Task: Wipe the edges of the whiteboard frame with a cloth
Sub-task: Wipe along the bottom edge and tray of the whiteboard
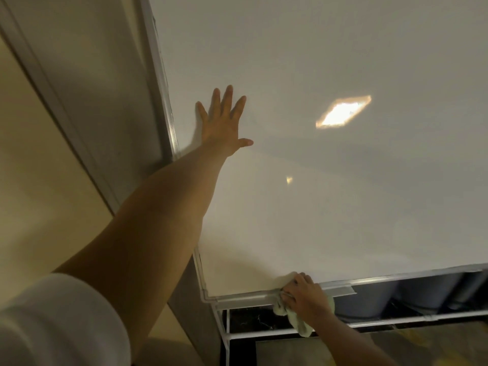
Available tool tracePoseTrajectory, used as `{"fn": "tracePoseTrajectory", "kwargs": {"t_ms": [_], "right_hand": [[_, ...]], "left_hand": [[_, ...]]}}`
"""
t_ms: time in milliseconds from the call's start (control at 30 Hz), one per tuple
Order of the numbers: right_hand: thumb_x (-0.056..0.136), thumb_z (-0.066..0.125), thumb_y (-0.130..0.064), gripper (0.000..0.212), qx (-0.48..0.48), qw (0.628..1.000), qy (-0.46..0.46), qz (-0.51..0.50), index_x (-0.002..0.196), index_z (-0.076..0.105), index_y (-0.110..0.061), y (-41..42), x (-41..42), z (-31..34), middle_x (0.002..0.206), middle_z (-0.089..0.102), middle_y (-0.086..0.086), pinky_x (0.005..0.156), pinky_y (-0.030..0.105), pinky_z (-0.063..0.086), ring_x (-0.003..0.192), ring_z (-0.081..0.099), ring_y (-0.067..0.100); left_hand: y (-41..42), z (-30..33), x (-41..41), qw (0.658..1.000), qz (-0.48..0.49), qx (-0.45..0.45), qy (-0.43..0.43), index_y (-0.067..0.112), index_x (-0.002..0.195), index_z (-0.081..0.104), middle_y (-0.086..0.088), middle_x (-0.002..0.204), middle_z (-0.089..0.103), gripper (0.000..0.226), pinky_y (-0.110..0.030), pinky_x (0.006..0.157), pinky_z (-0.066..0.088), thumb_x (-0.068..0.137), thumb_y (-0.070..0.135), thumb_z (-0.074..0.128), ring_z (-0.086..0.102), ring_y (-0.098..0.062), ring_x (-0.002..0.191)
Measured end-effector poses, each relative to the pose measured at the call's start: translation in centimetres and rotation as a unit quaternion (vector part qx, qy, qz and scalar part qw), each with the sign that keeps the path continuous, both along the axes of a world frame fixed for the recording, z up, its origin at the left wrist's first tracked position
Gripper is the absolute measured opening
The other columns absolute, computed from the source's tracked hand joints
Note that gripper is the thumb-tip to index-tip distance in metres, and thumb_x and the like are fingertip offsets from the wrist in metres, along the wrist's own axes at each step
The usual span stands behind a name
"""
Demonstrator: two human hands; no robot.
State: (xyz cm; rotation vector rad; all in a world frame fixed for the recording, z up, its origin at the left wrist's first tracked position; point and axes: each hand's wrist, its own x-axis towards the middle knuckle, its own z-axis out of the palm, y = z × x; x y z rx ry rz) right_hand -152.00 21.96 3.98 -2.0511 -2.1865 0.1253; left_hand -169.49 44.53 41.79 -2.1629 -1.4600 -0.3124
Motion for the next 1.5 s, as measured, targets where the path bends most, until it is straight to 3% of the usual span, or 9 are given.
{"fn": "tracePoseTrajectory", "kwargs": {"t_ms": [133,267,467,533,600,700,867,1033,1500], "right_hand": [[0.066,0.089,-0.04,0.025,0.029,0.998,-0.045,-0.037,0.074,0.075,-0.02,-0.1,-2.4,0.0,0.093,0.069,0.011,0.057,0.041,0.056,0.079,0.068,0.03],[0.08,0.072,-0.043,0.022,0.047,0.997,-0.045,0.041,0.09,0.073,-0.023,1.0,-8.9,0.2,0.099,0.069,0.006,0.069,0.038,0.057,0.09,0.067,0.027],[0.044,0.09,-0.051,0.035,-0.045,0.996,-0.041,0.061,0.059,0.074,-0.024,2.9,-20.1,1.3,0.074,0.071,0.002,0.051,0.036,0.056,0.072,0.069,0.025],[0.061,0.086,-0.045,0.03,-0.082,0.994,-0.053,0.041,0.074,0.079,-0.019,3.9,-22.1,1.8,0.092,0.07,0.011,0.065,0.045,0.056,0.088,0.067,0.033],[0.088,0.065,-0.034,0.03,-0.08,0.994,-0.052,0.045,0.105,0.074,-0.011,4.9,-23.2,1.4,0.123,0.058,0.021,0.089,0.052,0.047,0.115,0.053,0.041],[0.095,0.052,-0.033,0.037,-0.072,0.994,-0.046,0.071,0.116,0.069,-0.007,5.3,-22.9,0.3,0.136,0.049,0.021,0.099,0.052,0.041,0.126,0.043,0.041],[0.096,0.046,-0.046,0.045,-0.059,0.994,0.011,0.093,0.118,0.07,-0.015,4.4,-18.8,1.4,0.128,0.056,0.011,0.099,0.044,0.044,0.123,0.046,0.032],[0.098,0.045,-0.046,0.046,-0.094,0.993,0.02,0.073,0.128,0.066,-0.018,3.4,-14.8,2.3,0.137,0.049,0.01,0.1,0.043,0.043,0.131,0.038,0.03],[0.099,0.039,-0.044,0.037,-0.049,0.998,0.007,0.026,0.114,0.066,-0.023,1.3,-9.4,1.2,0.126,0.057,0.004,0.089,0.039,0.048,0.122,0.045,0.027]], "left_hand": [[-0.1,-0.2,-0.1,1.0,0.01,-0.005,-0.007,0.024,0.166,-0.016,-0.013,0.174,-0.024,0.12,-0.073,0.125,0.004,0.084,0.09,0.042,-0.018,-0.042,0.16],[0.2,-0.2,-1.4,1.0,0.006,-0.003,-0.015,0.024,0.166,-0.015,-0.014,0.174,-0.024,0.121,-0.073,0.125,0.003,0.083,0.092,0.041,-0.018,-0.043,0.16],[0.7,-0.9,-2.6,1.0,-0.008,-0.007,-0.024,0.024,0.166,-0.016,-0.013,0.173,-0.026,0.122,-0.076,0.123,0.003,0.084,0.091,0.044,-0.022,-0.042,0.159],[1.2,-0.8,-2.7,1.0,-0.01,-0.006,-0.029,0.024,0.166,-0.017,-0.012,0.173,-0.026,0.123,-0.079,0.121,0.005,0.083,0.092,0.043,-0.022,-0.042,0.159],[1.5,-0.9,-3.1,0.999,-0.011,-0.005,-0.035,0.024,0.166,-0.017,-0.012,0.173,-0.026,0.124,-0.082,0.119,0.006,0.082,0.093,0.042,-0.022,-0.042,0.159],[1.8,-1.2,-3.5,0.999,-0.011,-0.001,-0.034,0.024,0.165,-0.018,-0.012,0.173,-0.026,0.124,-0.083,0.118,0.007,0.082,0.093,0.042,-0.022,-0.042,0.159],[1.5,-1.1,-2.6,0.999,-0.013,0.001,-0.031,0.024,0.165,-0.018,-0.012,0.173,-0.026,0.124,-0.083,0.117,0.007,0.081,0.094,0.041,-0.022,-0.042,0.159],[1.3,-0.8,-0.9,0.999,-0.009,-0.018,-0.032,0.024,0.165,-0.018,-0.012,0.173,-0.026,0.127,-0.084,0.116,0.008,0.079,0.093,0.045,-0.022,-0.043,0.159],[0.9,-1.0,2.3,0.998,0.003,-0.047,-0.047,0.027,0.165,-0.018,-0.009,0.173,-0.028,0.128,-0.082,0.116,0.006,0.078,0.093,0.047,-0.024,-0.041,0.159]]}}
